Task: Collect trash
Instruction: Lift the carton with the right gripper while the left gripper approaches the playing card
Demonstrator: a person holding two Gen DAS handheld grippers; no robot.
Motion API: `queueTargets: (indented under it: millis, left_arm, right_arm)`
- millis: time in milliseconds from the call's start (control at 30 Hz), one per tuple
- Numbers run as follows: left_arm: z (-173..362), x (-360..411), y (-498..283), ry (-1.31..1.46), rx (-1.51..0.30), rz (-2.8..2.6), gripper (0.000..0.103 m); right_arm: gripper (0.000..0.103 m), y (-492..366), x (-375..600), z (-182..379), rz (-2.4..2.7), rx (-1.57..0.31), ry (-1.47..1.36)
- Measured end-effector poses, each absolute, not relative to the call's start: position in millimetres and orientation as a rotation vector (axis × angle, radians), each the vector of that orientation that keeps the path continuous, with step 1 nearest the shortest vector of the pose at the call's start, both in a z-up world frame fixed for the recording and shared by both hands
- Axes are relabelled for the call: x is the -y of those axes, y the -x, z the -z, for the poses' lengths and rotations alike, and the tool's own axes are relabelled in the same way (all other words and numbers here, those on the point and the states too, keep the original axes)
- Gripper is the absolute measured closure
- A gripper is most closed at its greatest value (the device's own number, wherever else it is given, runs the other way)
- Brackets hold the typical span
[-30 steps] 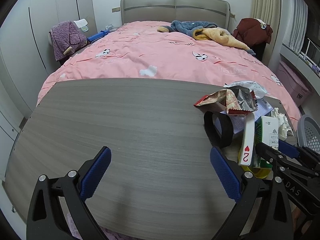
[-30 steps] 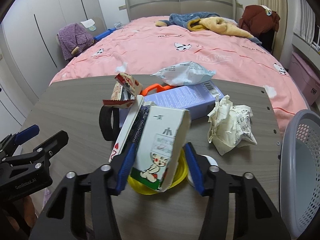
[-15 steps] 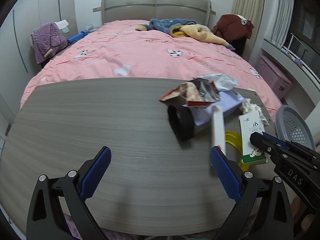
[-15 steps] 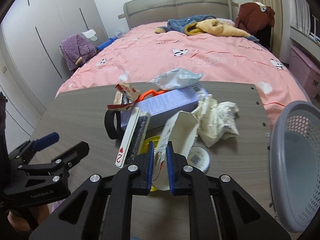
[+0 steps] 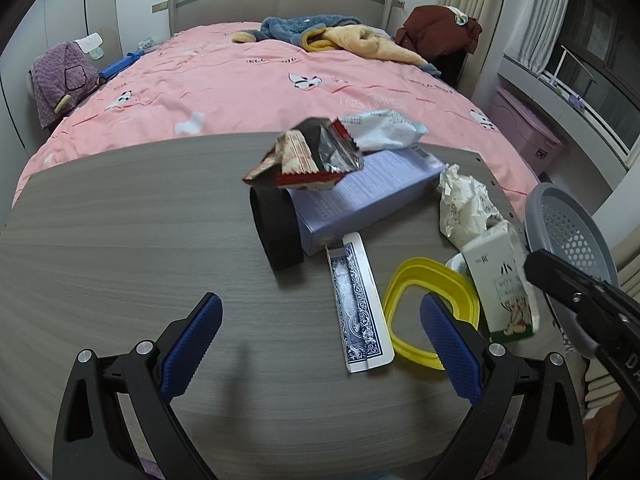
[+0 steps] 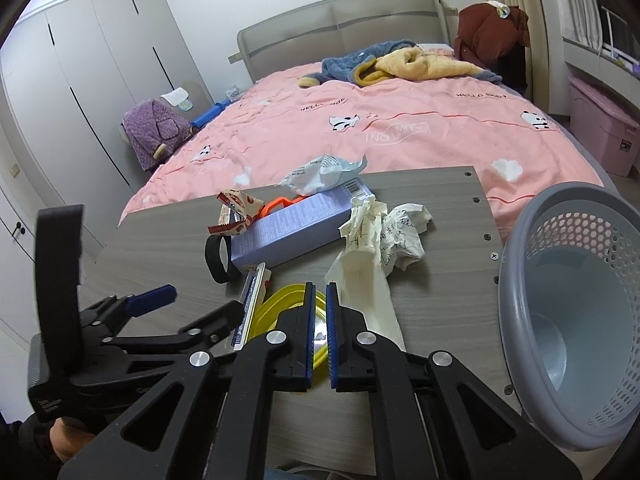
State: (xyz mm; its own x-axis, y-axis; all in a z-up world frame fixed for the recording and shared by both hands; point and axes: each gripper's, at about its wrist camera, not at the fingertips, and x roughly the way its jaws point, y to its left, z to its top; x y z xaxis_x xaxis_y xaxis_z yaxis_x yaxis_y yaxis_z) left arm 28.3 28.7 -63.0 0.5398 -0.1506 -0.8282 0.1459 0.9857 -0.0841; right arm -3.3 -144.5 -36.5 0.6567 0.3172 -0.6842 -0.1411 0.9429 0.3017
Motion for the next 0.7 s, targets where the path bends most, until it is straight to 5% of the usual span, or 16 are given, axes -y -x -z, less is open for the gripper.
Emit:
queueTargets:
  millis: [267,400,467,700]
  left_arm:
    - [68.3,-30.3,-28.5,-0.01,-0.995,0.141,0.008]
    - [66.5,-37.6,-25.2,-0.018,-0.983,0.115,0.008]
    - [65.3,-41.7,-24.0,-0.012,-0.978,0.105,0.008]
    - [64.0,-47.7,-21.7,-0.014,-0.976,0.086,0.008]
  right_arm:
    - [0.091,12.2,159.4,52.4,-0.217,-0.844,-0.213]
    - [0.073,19.1,165.9,57.3,-0.213,-0.843,-0.215]
    - [0.054,22.4,167.7,56.6,-0.205,-0.831,-0.208]
    - [0.051,18.2,167.6,58.6,-0.206,-0.84,-0.19]
